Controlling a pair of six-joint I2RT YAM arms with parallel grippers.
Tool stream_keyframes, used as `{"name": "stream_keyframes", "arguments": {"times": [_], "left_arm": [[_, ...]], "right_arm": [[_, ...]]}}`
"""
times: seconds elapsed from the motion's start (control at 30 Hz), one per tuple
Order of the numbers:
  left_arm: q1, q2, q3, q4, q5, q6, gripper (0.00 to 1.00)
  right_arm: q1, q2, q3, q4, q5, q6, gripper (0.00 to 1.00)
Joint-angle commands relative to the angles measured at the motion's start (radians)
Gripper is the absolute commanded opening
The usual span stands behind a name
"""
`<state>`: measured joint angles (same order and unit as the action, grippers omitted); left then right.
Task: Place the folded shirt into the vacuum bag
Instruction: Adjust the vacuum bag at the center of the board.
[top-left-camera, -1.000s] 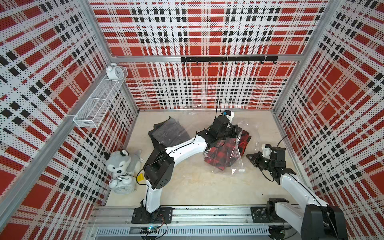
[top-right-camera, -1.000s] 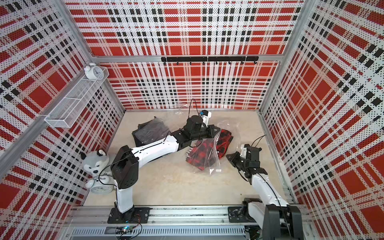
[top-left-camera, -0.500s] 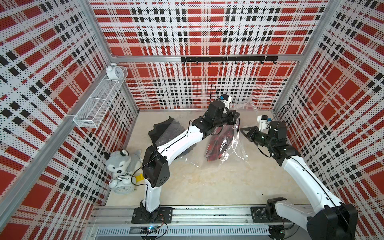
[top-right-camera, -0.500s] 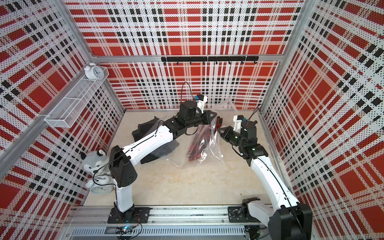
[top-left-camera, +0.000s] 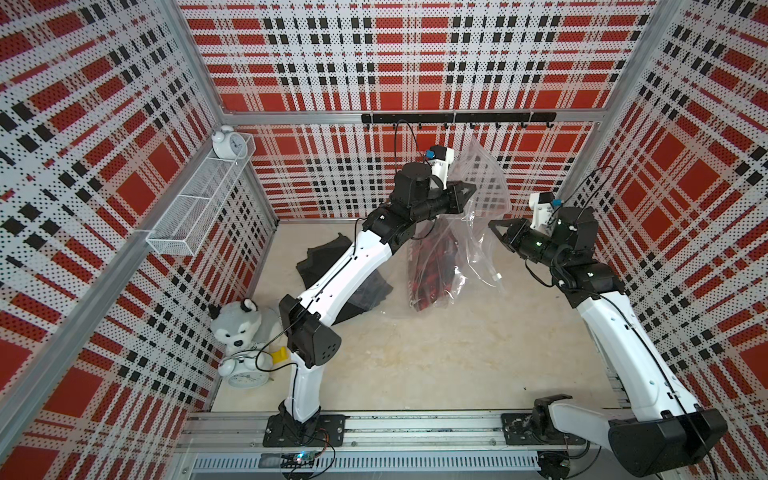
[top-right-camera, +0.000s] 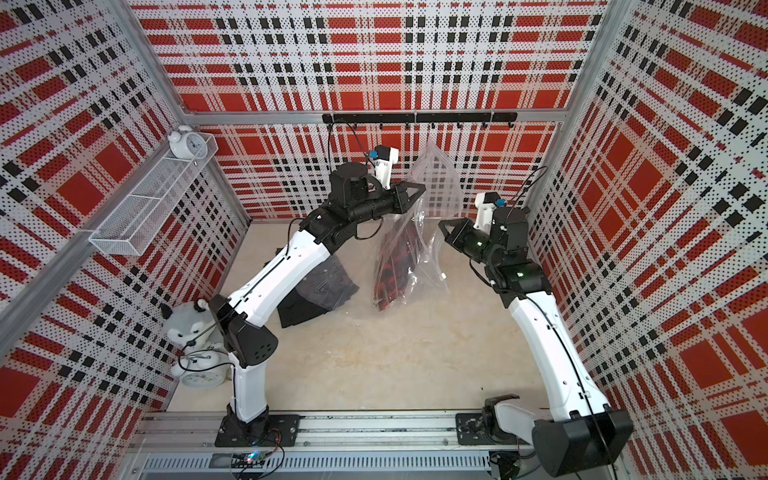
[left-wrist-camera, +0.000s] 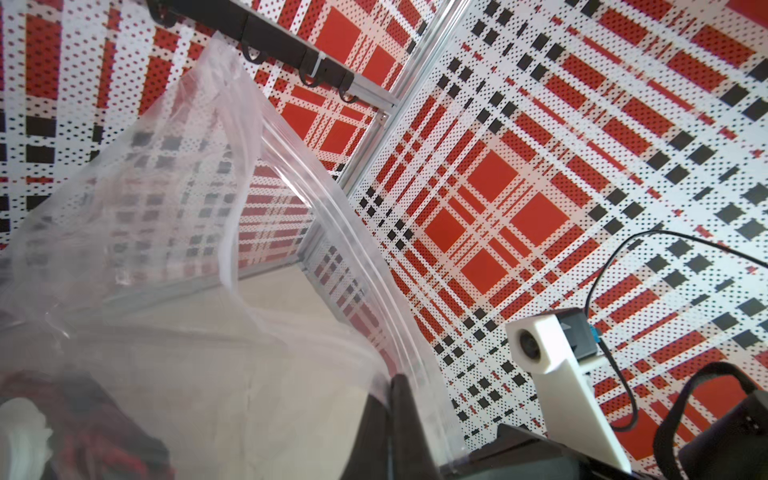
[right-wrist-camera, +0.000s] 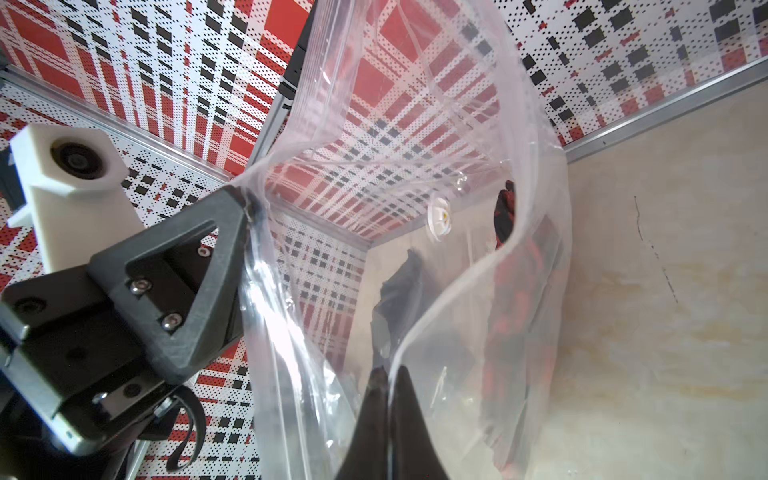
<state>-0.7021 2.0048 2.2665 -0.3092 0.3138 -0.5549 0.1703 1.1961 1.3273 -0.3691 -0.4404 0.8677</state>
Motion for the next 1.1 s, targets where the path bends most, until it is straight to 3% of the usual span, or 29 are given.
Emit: {"name": "stream_keyframes", "arguments": {"times": [0.0, 0.43, 1.07], "left_arm": [[-0.012, 0.025, 0.077, 0.039, 0.037, -0.009, 0.00], [-0.038, 0.053, 0.162, 0.155, 0.051, -0.073, 0.00], [-0.027, 0.043, 0.180, 0.436, 0.126, -0.178, 0.00]], "right_arm": [[0.004, -0.002, 0.046, -0.061, 0.024, -0.032, 0.00], [-0.084, -0.045, 0.127, -0.081, -0.063, -0.011, 0.00], [-0.105, 0.000, 0.310, -0.036, -0.151, 0.062, 0.00]]}}
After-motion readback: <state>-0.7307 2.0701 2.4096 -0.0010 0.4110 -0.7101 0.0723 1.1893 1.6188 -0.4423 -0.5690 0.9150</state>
